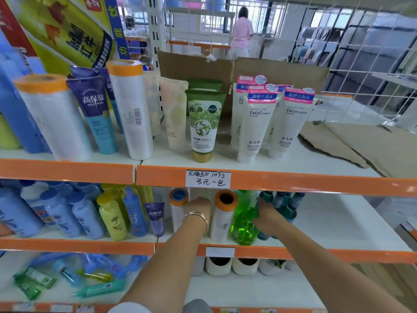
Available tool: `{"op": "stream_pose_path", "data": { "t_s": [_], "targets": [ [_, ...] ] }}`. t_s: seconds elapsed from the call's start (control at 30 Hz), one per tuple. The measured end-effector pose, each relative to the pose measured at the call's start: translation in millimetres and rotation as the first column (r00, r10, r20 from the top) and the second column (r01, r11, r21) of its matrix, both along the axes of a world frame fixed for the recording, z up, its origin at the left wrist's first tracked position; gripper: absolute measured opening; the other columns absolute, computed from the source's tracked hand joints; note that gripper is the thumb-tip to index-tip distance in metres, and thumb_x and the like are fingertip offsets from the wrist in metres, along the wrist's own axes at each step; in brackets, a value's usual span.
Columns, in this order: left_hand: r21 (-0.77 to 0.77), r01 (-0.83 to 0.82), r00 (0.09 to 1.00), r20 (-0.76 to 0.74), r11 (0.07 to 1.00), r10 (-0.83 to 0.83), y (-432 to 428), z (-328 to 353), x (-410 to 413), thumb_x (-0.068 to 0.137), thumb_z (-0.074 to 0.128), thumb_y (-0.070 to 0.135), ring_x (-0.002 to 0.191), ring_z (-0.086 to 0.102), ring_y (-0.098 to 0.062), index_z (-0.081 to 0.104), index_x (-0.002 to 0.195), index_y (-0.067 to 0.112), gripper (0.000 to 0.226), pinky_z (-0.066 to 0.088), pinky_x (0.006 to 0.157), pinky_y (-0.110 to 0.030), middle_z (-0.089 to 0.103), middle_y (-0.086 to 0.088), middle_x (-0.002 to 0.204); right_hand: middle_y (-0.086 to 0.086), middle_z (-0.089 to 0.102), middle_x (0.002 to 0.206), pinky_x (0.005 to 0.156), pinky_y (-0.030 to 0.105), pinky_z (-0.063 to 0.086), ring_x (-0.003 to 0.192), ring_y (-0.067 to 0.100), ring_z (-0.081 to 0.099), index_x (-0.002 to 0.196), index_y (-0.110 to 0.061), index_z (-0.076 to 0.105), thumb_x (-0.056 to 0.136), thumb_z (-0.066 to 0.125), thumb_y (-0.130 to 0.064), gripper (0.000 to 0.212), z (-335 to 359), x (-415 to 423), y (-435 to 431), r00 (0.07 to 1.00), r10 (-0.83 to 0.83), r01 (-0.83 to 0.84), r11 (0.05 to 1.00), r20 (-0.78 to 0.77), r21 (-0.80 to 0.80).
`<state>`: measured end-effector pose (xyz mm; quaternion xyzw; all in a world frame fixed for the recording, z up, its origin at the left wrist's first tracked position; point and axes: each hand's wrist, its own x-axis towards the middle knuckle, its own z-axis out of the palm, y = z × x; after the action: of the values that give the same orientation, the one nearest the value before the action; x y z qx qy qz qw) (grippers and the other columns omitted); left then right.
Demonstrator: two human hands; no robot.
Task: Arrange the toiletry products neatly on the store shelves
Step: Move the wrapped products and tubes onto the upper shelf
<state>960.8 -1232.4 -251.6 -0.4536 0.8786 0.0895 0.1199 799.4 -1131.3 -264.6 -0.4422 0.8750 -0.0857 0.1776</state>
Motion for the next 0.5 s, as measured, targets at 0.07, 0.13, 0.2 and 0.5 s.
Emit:
{"op": "stream_pose_path", "data": {
  "t_s": [0.07, 0.13, 0.2, 0.5],
  "targets": [
    [-0.057, -0.002, 1.0, -0.001, 0.998, 0.002, 2.2, -1.7, 3.1, 0.087, 0.047, -0.006, 0.113, 0.06, -0.031, 0.053, 0.119, -0.002, 0.032, 0.052, 0.089, -0.037, 0.059, -0.017, 0.123, 0.016, 0.051, 0.109, 0.069, 0.028, 0.042, 0.092, 0.028, 0.054, 0.138, -0.007, 0.031, 0.086, 0.054, -0.016, 0.058, 1.7, 1.4, 9.2, 0.997, 0.071, -0.07, 0.996, 0.022, -0.051],
    [-0.093, -0.009, 1.0, -0.026, 0.996, 0.007, 7.1, -1.6, 9.6, 0.088, 0.043, -0.006, 0.112, 0.06, -0.032, 0.052, 0.12, 0.0, 0.034, 0.052, 0.086, -0.038, 0.059, -0.016, 0.123, 0.017, 0.053, 0.122, 0.08, 0.033, 0.046, 0.106, 0.03, 0.055, 0.139, -0.008, 0.034, 0.086, 0.055, -0.017, 0.058, 8.0, 7.9, 20.3, 0.994, 0.096, -0.092, 0.992, 0.044, -0.083],
    [-0.101, -0.015, 0.999, -0.053, 0.995, 0.01, 12.5, 3.6, 17.9, 0.088, 0.043, -0.004, 0.109, 0.062, -0.032, 0.051, 0.122, 0.003, 0.035, 0.053, 0.082, -0.039, 0.06, -0.015, 0.12, 0.013, 0.059, 0.114, 0.083, 0.035, 0.049, 0.1, 0.028, 0.057, 0.132, -0.008, 0.046, 0.087, 0.05, -0.013, 0.045, 17.2, 18.3, 32.4, 0.988, 0.141, -0.139, 0.989, 0.054, -0.05],
    [-0.064, -0.036, 0.987, -0.161, 0.997, 0.025, 71.2, 76.7, 71.0, 0.087, 0.041, -0.007, 0.109, 0.062, -0.04, 0.059, 0.112, -0.003, 0.031, 0.05, 0.09, -0.045, 0.064, -0.024, 0.117, 0.006, 0.061, 0.121, 0.087, 0.028, 0.042, 0.118, 0.026, 0.053, 0.117, -0.013, 0.059, 0.092, 0.046, -0.013, 0.028, 82.6, 106.8, 75.7, 0.934, 0.305, -0.292, 0.951, 0.183, -0.097]
  ]
}}
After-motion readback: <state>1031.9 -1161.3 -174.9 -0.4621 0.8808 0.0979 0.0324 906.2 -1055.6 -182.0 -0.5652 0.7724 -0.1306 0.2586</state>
